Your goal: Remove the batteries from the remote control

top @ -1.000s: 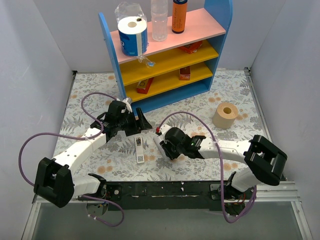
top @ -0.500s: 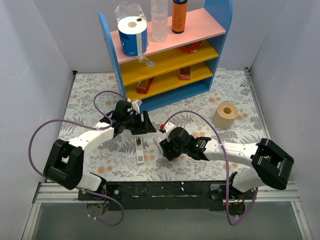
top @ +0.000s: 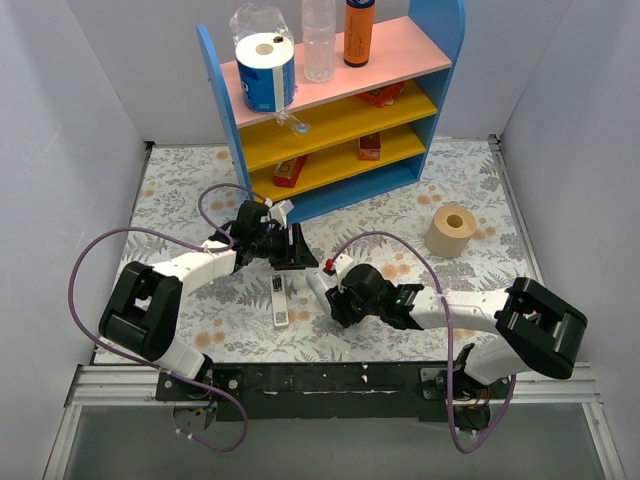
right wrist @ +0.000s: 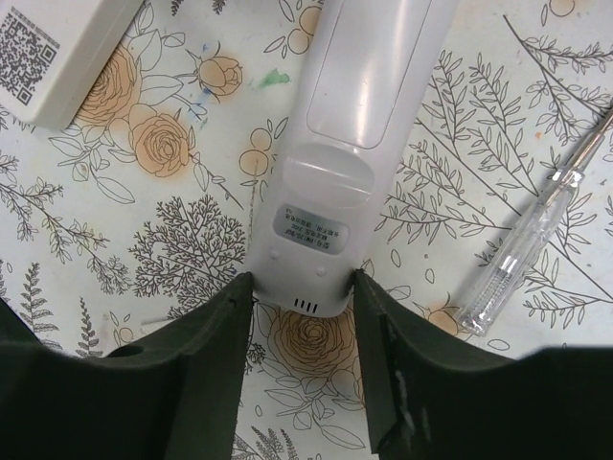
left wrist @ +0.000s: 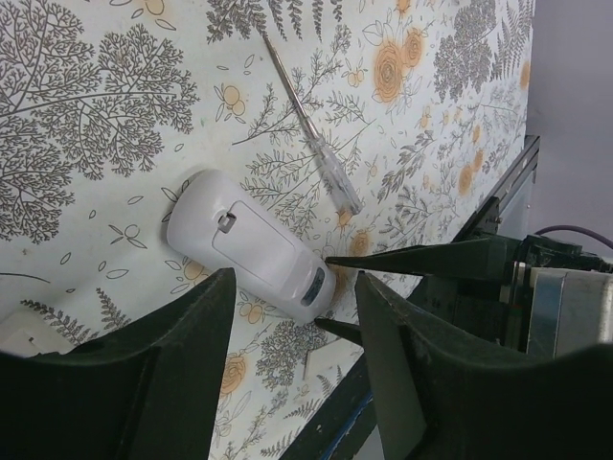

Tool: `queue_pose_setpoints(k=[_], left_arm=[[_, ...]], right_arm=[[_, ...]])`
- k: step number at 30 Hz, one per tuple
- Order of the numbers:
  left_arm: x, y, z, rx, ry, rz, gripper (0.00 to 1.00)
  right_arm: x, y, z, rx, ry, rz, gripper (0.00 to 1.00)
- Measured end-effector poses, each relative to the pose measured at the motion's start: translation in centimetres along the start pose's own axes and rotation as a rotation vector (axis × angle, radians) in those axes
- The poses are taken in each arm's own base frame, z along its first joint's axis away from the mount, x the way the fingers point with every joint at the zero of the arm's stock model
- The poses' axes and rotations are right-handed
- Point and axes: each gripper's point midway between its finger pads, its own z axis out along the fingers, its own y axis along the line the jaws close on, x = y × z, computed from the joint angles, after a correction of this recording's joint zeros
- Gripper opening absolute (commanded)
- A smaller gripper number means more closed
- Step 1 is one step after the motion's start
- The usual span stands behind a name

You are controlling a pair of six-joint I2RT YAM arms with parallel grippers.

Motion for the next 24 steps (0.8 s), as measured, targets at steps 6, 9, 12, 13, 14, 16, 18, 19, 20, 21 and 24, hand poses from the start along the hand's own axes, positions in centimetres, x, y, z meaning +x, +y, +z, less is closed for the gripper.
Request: queue_pose_setpoints(k=[6,9,12,13,14,16,18,19,20,21,24], left_arm=[[0.0,-0.1,0.3,0.020,0.008,0.005,0.52],[0.0,-0.1,0.5,0.028,0.008,0.013,0.52],[0.1,0.1,0.7,0.029,0.012,0.017,0.52],[0.1,0.2,0.8,0.027,0.016,0.016,0.51],[0.2,0.3,0.9,0.025,0.018,0.015,0.51],[0.3,0.6,1.1,0.018,0.024,0.012,0.51],[0.4,1.0,1.3,0.008,0.026,0.006,0.51],[0.3,1.1,1.3,0.002,0.026,0.004,0.52],[0.3,1.2,1.3,-0.005,0.023,0.000,0.54],[0.2,1.2,1.3,-0.010,0.017,-0.001,0.54],[-0.3,1.4,1.0,-0.041,-0.008,-0.016,0.55]], right_arm=[[-0.5,0.3,0.1,-0.023,-0.025,-0.020,0.41],[-0.7,0.5,0.1,-0.035,-0.032,-0.031,0.41],[-0.7,0.7,0.2,-0.047,-0.034,-0.046,0.41],[-0.7,0.8,0.2,-0.053,-0.033,-0.051,0.41],[-0.7,0.8,0.3,-0.057,-0.033,-0.055,0.42],[-0.7,0.9,0.4,-0.061,-0.035,-0.069,0.53],[-0.9,0.6,0.5,-0.045,-0.032,-0.067,0.62],[-1.0,0.5,0.6,-0.031,-0.025,-0.061,0.63],[-1.2,0.4,0.6,-0.021,-0.020,-0.052,0.64],[-1.4,0.4,0.6,-0.013,-0.020,-0.039,0.65],[-2.1,0.4,0.6,0.008,-0.026,0.035,0.66]])
